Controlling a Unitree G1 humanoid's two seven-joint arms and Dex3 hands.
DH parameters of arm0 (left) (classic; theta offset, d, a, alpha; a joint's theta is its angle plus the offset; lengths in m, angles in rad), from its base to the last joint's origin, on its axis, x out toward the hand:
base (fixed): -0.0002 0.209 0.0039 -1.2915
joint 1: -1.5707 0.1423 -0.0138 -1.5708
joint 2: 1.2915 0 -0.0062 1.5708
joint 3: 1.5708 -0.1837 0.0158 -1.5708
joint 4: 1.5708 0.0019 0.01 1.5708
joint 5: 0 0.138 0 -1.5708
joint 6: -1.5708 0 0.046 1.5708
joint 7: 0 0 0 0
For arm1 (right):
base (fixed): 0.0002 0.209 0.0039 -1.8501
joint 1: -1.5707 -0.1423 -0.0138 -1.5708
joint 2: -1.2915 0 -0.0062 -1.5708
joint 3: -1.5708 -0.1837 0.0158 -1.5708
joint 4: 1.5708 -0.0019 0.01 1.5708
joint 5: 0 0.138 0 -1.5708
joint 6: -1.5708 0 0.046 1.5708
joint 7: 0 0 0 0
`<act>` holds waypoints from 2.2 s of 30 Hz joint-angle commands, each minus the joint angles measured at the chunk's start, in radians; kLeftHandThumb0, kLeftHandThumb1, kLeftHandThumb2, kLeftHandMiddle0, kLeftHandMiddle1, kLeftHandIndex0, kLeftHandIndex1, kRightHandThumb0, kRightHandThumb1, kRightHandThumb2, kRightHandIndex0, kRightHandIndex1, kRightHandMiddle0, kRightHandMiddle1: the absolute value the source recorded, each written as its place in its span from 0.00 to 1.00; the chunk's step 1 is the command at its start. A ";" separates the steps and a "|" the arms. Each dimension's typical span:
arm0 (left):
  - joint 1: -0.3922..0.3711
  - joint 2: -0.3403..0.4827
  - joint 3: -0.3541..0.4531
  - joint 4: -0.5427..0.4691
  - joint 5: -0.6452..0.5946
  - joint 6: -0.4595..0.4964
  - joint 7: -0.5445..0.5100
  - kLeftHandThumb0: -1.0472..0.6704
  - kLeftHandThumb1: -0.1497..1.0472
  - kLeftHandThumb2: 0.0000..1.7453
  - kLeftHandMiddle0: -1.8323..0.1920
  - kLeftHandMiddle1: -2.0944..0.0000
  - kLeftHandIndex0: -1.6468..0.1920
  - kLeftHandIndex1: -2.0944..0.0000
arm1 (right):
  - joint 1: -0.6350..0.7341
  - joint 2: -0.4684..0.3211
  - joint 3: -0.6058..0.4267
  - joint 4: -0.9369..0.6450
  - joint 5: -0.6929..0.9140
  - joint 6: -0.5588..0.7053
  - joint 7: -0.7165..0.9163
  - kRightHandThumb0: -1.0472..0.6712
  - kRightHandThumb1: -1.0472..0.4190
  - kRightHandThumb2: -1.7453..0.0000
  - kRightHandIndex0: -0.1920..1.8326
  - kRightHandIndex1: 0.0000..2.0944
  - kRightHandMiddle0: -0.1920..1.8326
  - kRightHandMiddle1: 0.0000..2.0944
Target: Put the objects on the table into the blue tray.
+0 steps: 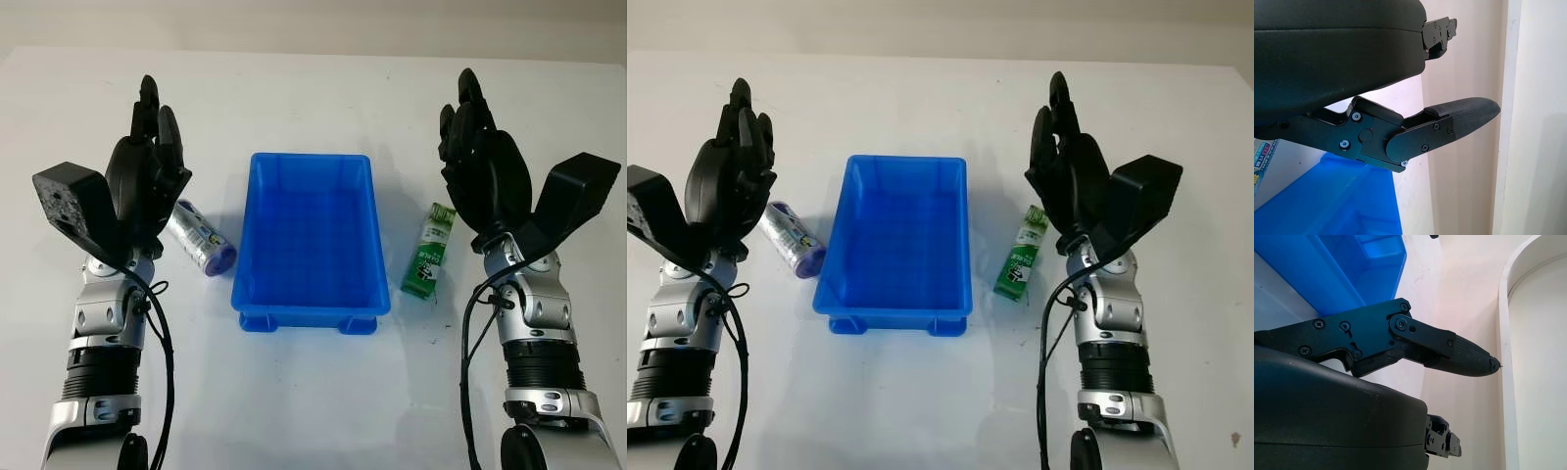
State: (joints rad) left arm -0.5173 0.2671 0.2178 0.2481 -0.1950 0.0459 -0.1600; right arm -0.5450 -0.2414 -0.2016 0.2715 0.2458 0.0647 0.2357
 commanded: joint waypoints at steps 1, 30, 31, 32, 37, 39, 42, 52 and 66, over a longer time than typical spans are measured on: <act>0.005 0.004 0.003 -0.022 -0.002 0.002 -0.001 0.17 1.00 0.42 1.00 1.00 1.00 1.00 | 0.011 -0.003 0.000 -0.026 -0.002 -0.003 0.001 0.16 0.00 0.58 0.00 0.00 0.00 0.00; -0.023 0.006 0.003 0.014 0.002 -0.008 -0.004 0.17 1.00 0.42 1.00 1.00 1.00 1.00 | -0.139 -0.346 0.040 0.061 -0.163 -0.080 0.227 0.29 0.05 0.97 0.18 0.09 0.15 0.10; -0.024 0.007 0.002 0.016 0.003 -0.011 -0.006 0.17 1.00 0.43 1.00 1.00 1.00 1.00 | -0.148 -0.369 0.048 0.067 -0.176 -0.096 0.249 0.30 0.06 0.97 0.18 0.09 0.15 0.10; -0.025 0.008 0.001 0.018 0.004 -0.013 -0.007 0.17 1.00 0.43 1.00 1.00 1.00 1.00 | -0.154 -0.397 0.061 0.070 -0.203 -0.121 0.266 0.31 0.09 0.98 0.19 0.10 0.16 0.11; -0.032 0.003 0.001 0.025 0.002 -0.014 -0.004 0.17 1.00 0.43 1.00 1.00 1.00 1.00 | -0.160 -0.551 0.165 0.093 -0.464 -0.374 0.240 0.34 0.18 0.99 0.26 0.13 0.25 0.16; -0.036 0.005 0.000 0.032 0.003 -0.017 -0.008 0.17 1.00 0.43 1.00 1.00 1.00 1.00 | -0.154 -0.606 0.207 0.089 -0.565 -0.447 0.230 0.35 0.19 0.98 0.27 0.12 0.26 0.16; -0.045 0.007 -0.002 0.043 0.004 -0.020 -0.012 0.16 1.00 0.42 1.00 1.00 1.00 1.00 | -0.144 -0.683 0.267 0.072 -0.704 -0.535 0.224 0.39 0.20 0.97 0.29 0.09 0.30 0.09; -0.059 0.004 -0.003 0.065 0.003 -0.026 -0.020 0.16 1.00 0.41 1.00 1.00 1.00 1.00 | -0.146 -0.788 0.362 0.070 -0.921 -0.680 0.204 0.46 0.18 0.96 0.31 0.05 0.36 0.05; -0.054 0.010 -0.003 0.066 0.005 -0.019 -0.023 0.16 1.00 0.41 1.00 1.00 1.00 1.00 | -0.141 -0.784 0.439 0.148 -1.053 -0.837 0.019 0.47 0.11 0.96 0.33 0.05 0.36 0.05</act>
State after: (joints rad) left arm -0.5578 0.2667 0.2134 0.3193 -0.1929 0.0277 -0.1802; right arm -0.6824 -1.0194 0.2292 0.4088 -0.8050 -0.7572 0.2681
